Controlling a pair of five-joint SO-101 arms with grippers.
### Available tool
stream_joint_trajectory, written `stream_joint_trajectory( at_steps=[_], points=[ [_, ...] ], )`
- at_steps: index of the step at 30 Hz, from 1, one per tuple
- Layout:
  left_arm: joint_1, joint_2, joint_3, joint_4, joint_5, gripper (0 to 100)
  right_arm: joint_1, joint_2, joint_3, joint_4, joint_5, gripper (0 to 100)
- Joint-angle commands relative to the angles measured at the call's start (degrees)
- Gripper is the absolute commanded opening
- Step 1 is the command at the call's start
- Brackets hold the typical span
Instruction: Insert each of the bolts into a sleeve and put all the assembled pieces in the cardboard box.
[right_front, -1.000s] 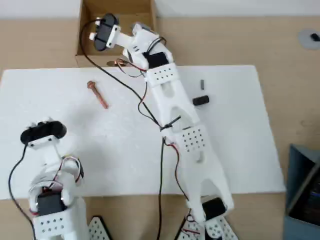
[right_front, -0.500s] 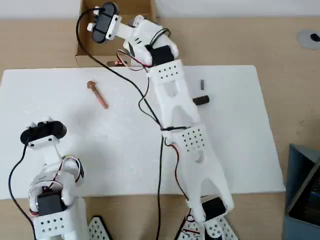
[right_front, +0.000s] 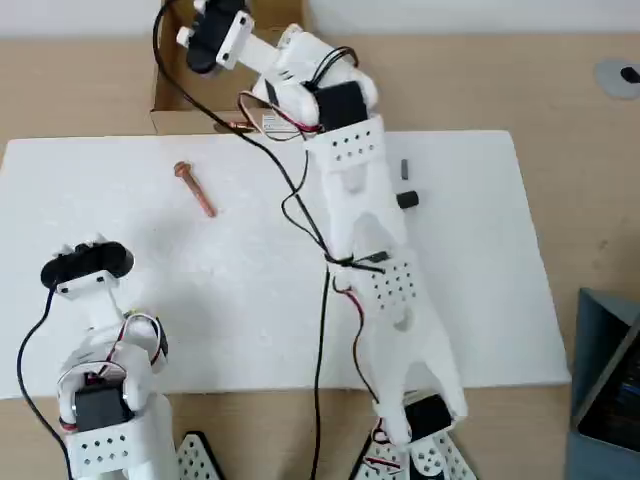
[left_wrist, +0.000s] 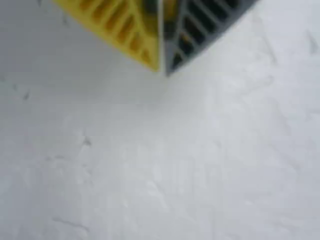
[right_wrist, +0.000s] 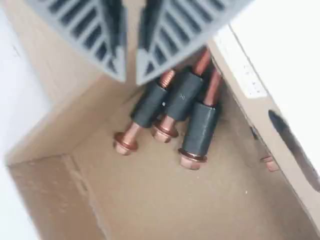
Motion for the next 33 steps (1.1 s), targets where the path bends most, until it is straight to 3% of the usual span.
stream_joint_trajectory(
  at_steps=[1, 14, 27, 33],
  points=[
    [-0.4, -0.4, -0.3, -1.1, -0.3, 0, 1.1, -9.1, -2.9, 4.9, -4.0, 0.9],
    [-0.4, -0.4, -0.3, -1.1, -0.4, 0, 4.4, -22.4, -2.8, 24.0, -15.6, 0.9],
    [-0.4, -0.4, -0.3, -1.1, -0.4, 0, 12.7, -29.8, -1.3, 24.4, -20.2, 0.9],
    [-0.4, -0.4, -0.3, -1.1, -0.3, 0, 17.6, -38.1, 14.5, 24.4, -26.1, 0.9]
  ],
)
